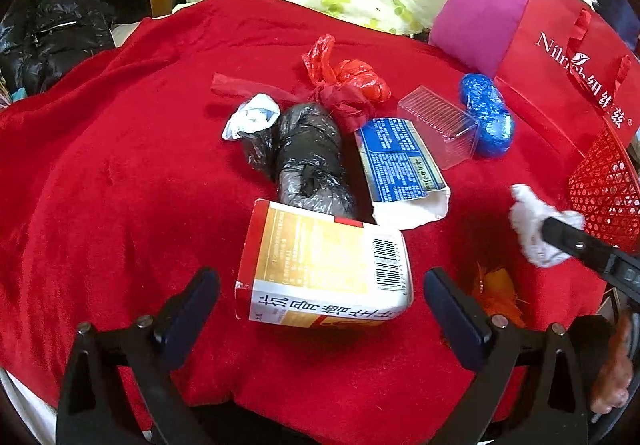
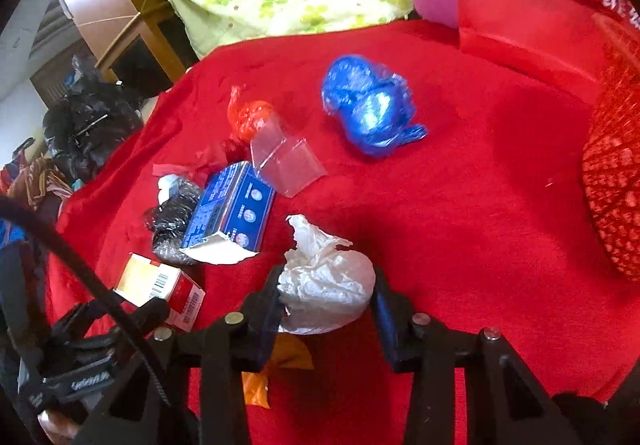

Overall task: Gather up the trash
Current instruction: 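Grasp the white crumpled bag with the right tool while the left tool grasps the orange-white box, then carry both items over the red mesh basket and open both tools to drop them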

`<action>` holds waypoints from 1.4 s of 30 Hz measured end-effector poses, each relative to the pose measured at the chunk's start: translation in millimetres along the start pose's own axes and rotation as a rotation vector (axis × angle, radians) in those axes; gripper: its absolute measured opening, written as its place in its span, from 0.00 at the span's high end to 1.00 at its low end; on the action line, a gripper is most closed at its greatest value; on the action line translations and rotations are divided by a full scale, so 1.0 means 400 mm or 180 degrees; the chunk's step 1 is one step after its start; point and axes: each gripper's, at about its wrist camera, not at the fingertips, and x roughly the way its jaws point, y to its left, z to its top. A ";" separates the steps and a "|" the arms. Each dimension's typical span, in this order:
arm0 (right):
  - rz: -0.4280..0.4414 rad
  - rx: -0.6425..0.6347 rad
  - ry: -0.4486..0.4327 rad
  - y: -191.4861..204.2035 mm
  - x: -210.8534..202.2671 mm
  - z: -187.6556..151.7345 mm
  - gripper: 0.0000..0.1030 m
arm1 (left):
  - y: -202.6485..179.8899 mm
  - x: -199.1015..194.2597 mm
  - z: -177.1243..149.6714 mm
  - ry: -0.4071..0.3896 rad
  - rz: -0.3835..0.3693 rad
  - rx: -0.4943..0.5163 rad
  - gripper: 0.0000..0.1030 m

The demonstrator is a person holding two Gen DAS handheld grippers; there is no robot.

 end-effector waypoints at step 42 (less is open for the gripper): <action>-0.0436 0.1409 -0.1465 -0.637 -0.538 -0.004 0.43 | -0.972 -0.150 0.255 -0.0387 -0.1356 0.1890 0.17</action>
